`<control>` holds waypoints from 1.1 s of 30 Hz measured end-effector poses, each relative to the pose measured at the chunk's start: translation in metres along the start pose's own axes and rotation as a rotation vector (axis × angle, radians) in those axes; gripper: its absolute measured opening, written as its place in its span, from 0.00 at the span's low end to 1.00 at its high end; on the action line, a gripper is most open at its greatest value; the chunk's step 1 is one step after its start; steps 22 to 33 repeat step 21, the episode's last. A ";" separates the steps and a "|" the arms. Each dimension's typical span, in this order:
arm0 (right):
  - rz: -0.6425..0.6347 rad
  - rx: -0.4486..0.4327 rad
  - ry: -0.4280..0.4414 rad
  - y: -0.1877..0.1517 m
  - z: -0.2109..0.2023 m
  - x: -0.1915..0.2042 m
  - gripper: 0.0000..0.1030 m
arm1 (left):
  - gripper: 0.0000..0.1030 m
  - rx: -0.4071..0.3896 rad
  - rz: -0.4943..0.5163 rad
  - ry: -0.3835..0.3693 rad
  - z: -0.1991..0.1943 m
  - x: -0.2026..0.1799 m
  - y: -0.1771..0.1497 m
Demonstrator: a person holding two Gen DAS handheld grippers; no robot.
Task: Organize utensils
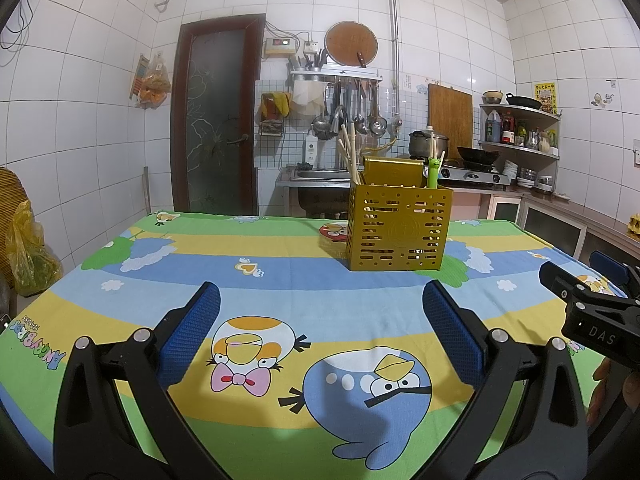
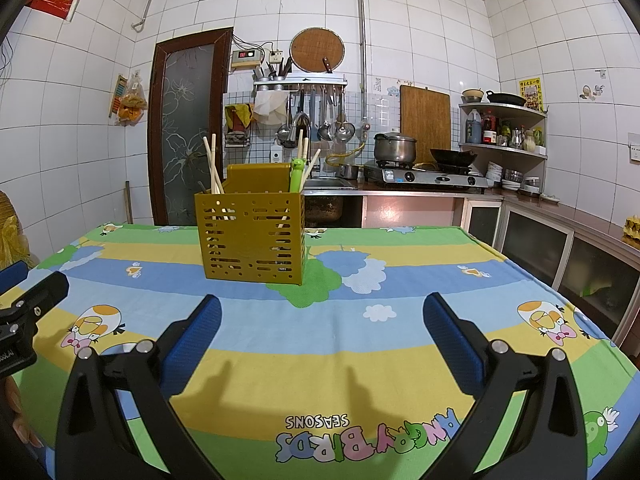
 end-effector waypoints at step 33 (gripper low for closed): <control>0.001 0.003 -0.003 -0.001 0.000 -0.002 0.96 | 0.95 0.000 0.000 0.004 0.000 0.002 0.006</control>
Point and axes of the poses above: each gripper's, at about its wrist camera, not at the fingertips, and z roughly the way its jaws point, x to its left, y to its top, the point moved 9 cm from there along z, roughly the way its jaws point, and after that the axes turned 1 degree about -z, right-handed, at the moved point
